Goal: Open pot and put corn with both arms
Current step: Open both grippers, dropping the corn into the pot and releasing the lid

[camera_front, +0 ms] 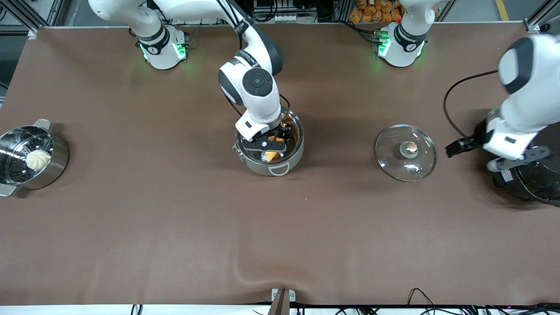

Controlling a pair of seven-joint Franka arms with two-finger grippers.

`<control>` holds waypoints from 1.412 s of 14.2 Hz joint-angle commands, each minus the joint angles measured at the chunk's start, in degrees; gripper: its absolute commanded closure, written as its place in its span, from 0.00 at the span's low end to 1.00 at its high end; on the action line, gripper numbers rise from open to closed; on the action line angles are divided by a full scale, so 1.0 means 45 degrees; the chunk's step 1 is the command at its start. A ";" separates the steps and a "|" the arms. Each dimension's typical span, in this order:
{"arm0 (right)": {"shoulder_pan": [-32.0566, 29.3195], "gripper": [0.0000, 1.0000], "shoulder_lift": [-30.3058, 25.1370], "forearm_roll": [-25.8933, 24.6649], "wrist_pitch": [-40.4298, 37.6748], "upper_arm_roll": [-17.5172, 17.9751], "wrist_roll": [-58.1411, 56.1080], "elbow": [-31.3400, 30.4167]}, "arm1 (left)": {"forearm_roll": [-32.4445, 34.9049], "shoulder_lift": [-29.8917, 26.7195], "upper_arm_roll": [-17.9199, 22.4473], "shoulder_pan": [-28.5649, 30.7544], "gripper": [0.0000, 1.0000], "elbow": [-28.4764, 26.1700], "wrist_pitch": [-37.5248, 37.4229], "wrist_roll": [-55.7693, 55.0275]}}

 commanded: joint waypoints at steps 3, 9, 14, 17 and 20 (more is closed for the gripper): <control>-0.1067 0.00 -0.2048 0.0108 -0.1592 -0.0164 0.0310 0.0063 | -0.0333 0.0232 -0.0093 0.0285 0.00 0.2863 -0.2629 0.0405; -0.5633 0.00 -0.4842 -0.0009 -0.6046 -0.0145 -0.4169 0.1098 | -0.0430 -0.1055 -0.0113 0.0305 0.00 0.3239 -0.4271 0.1359; -0.9113 0.00 -0.6094 -0.0262 -0.7280 -0.0145 -0.8901 0.0982 | -0.0937 -0.1428 0.0391 -0.0043 0.00 0.3258 -0.4899 0.2239; -0.9995 0.00 -0.6699 -0.0614 -0.7280 -0.0164 -0.9651 0.0379 | -0.0997 -0.1175 0.2655 -0.2346 0.00 0.3278 -0.4802 0.2280; -1.0367 0.00 -0.7267 -0.1333 -0.7144 -0.0164 -1.0174 -0.0210 | -0.0958 -0.1057 0.2700 -0.2546 0.00 0.3297 -0.4665 0.2299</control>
